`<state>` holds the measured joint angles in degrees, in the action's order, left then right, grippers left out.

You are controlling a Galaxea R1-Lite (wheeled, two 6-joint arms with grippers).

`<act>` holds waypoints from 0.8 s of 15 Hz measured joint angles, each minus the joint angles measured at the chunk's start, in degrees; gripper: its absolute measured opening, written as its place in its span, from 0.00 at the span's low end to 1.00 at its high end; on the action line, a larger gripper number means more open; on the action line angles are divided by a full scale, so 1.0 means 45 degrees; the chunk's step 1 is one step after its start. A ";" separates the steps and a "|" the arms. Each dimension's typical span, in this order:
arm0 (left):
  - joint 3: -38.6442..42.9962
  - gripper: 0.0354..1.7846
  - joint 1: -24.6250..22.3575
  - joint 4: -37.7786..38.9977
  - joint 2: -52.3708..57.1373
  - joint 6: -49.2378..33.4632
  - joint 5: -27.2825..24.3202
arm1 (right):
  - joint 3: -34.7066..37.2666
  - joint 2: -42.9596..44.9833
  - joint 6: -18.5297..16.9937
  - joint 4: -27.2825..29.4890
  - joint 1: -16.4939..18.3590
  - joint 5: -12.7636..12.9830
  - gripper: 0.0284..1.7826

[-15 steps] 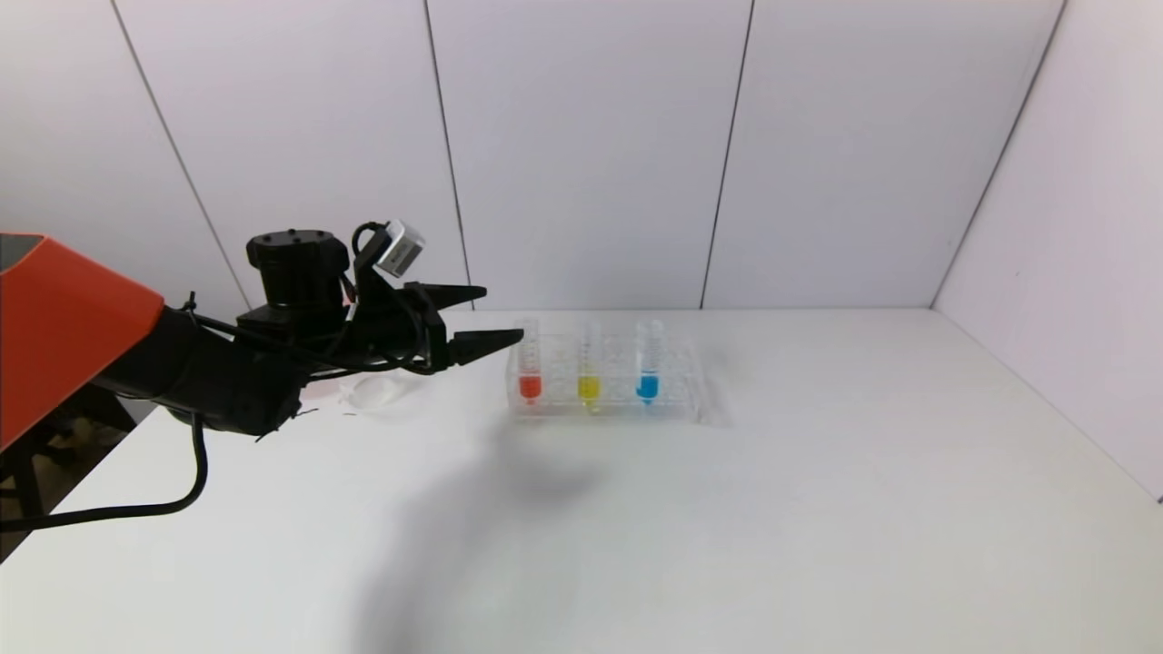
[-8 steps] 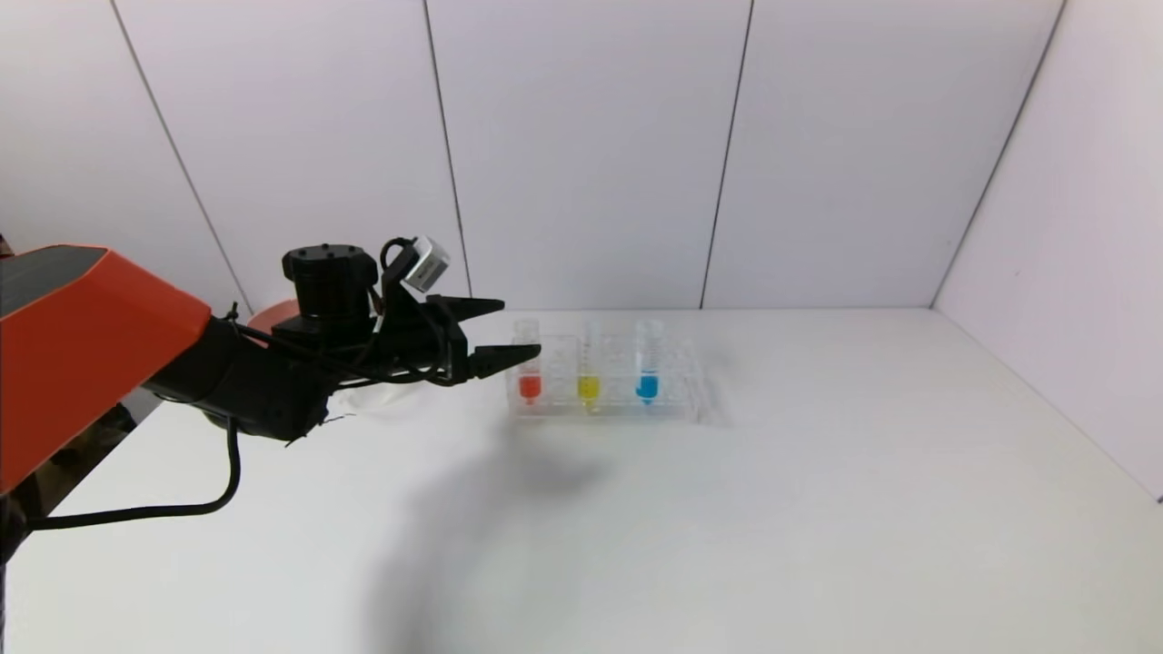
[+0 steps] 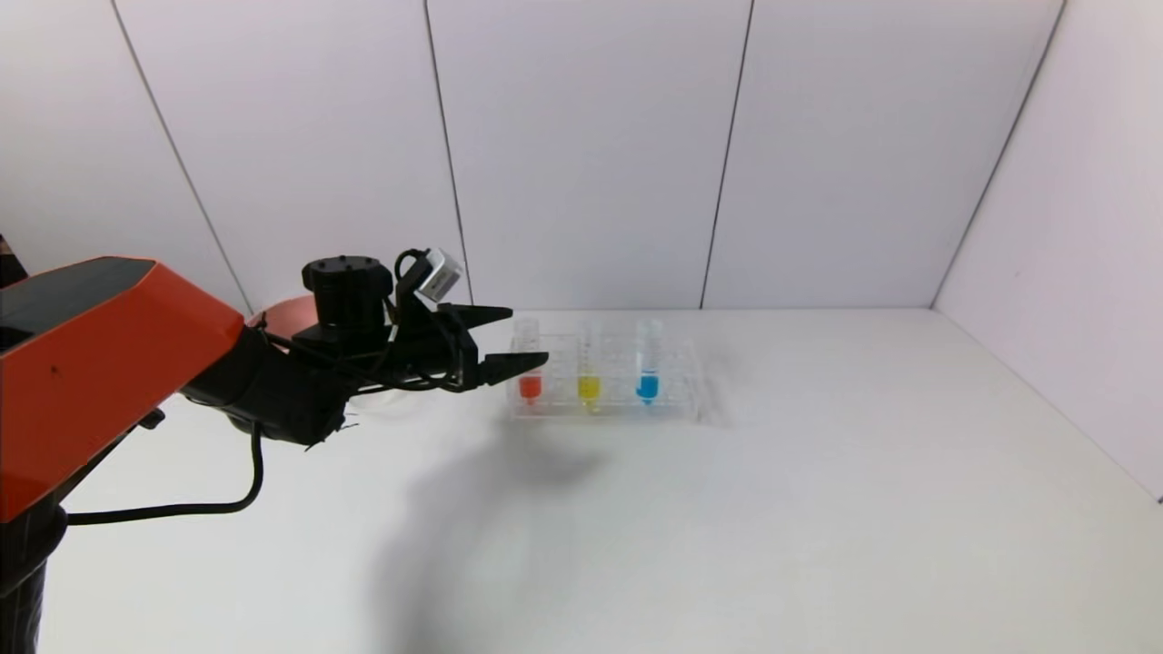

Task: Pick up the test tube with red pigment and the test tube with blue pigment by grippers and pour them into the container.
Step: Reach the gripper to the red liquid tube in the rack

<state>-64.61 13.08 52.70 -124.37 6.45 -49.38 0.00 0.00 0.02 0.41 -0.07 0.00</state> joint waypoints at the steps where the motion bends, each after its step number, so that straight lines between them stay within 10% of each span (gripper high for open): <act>1: -0.0089 0.99 0.0008 0.0000 -0.0087 0.0005 0.0000 | 0.0000 0.0000 -0.0005 0.0000 0.0000 0.0000 1.00; 12: -0.0986 0.99 0.0106 -0.0073 -0.0954 0.0011 0.0000 | 0.0000 0.0000 0.0005 0.0000 0.0000 0.0000 1.00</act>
<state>-69.05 13.56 52.37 -128.66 6.50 -49.38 0.00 0.00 0.05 0.41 -0.07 0.00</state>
